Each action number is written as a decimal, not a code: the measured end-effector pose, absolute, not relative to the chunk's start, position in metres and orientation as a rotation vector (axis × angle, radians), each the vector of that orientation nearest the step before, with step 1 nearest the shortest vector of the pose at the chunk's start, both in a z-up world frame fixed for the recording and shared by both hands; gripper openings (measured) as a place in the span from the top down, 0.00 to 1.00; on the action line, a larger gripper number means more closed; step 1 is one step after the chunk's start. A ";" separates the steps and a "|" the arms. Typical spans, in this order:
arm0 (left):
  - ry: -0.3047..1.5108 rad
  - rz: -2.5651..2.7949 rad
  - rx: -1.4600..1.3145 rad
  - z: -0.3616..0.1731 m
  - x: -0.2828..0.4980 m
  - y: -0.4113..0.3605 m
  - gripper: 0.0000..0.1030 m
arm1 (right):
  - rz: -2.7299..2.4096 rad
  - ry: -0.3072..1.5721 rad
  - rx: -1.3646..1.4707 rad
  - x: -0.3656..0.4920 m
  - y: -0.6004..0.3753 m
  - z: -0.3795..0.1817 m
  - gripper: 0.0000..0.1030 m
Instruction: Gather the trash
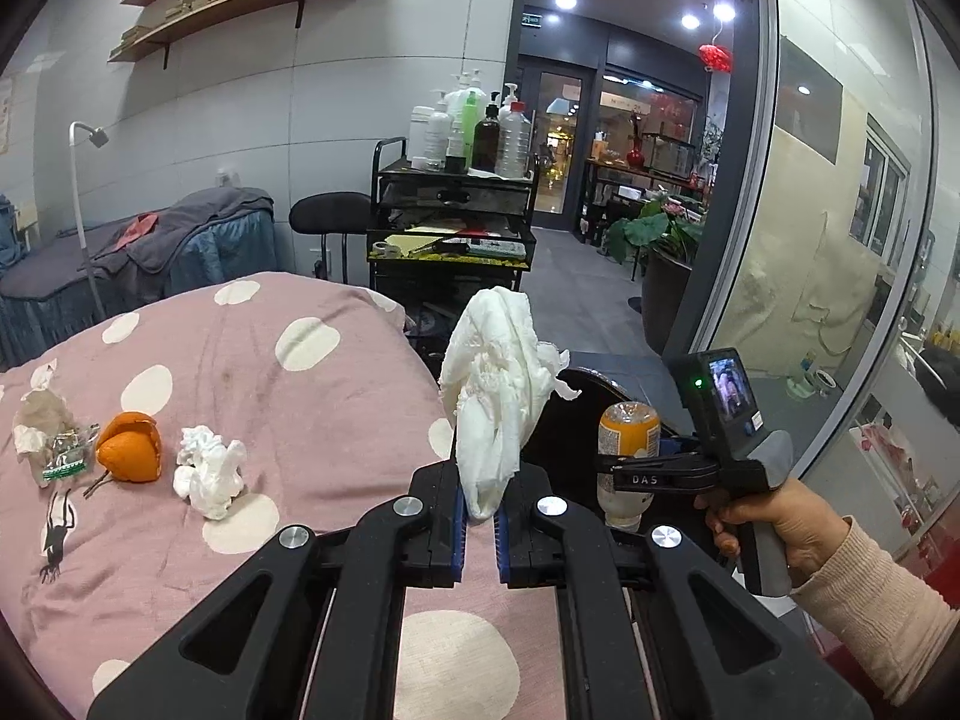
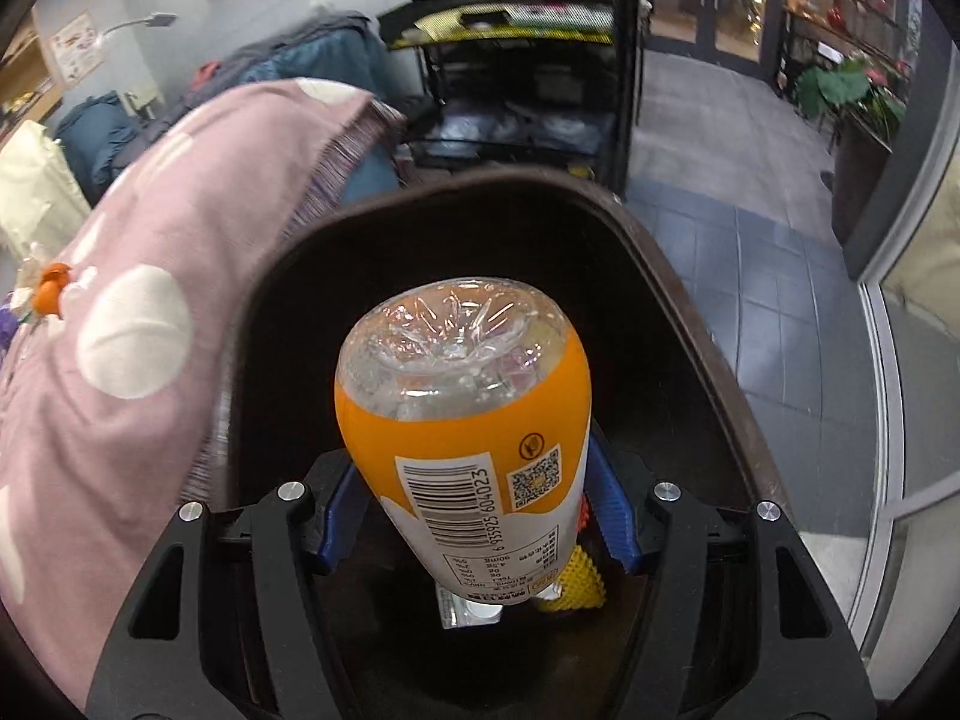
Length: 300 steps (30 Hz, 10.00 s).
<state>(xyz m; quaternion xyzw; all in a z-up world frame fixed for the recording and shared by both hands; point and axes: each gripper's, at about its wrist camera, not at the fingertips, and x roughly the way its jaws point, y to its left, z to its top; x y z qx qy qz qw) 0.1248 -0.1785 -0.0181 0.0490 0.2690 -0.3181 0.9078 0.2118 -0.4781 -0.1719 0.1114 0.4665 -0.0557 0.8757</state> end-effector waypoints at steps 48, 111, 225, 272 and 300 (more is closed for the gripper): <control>0.783 -0.904 0.243 -0.066 0.137 -0.323 0.93 | -0.494 0.726 0.314 0.092 -0.517 -0.110 0.25; 0.454 -0.412 0.207 -0.004 0.112 -0.153 0.07 | -0.157 0.512 0.254 0.125 -0.410 -0.047 0.15; 0.618 -0.364 0.198 -0.025 0.200 -0.059 0.66 | 0.250 0.815 0.221 0.217 -0.291 -0.065 0.70; 0.615 -0.631 0.092 -0.024 0.128 -0.182 0.66 | -0.290 0.854 0.366 0.169 -0.469 -0.169 0.26; 0.683 -0.767 0.184 -0.041 0.137 -0.273 0.66 | -0.358 0.662 0.403 0.098 -0.482 -0.118 0.23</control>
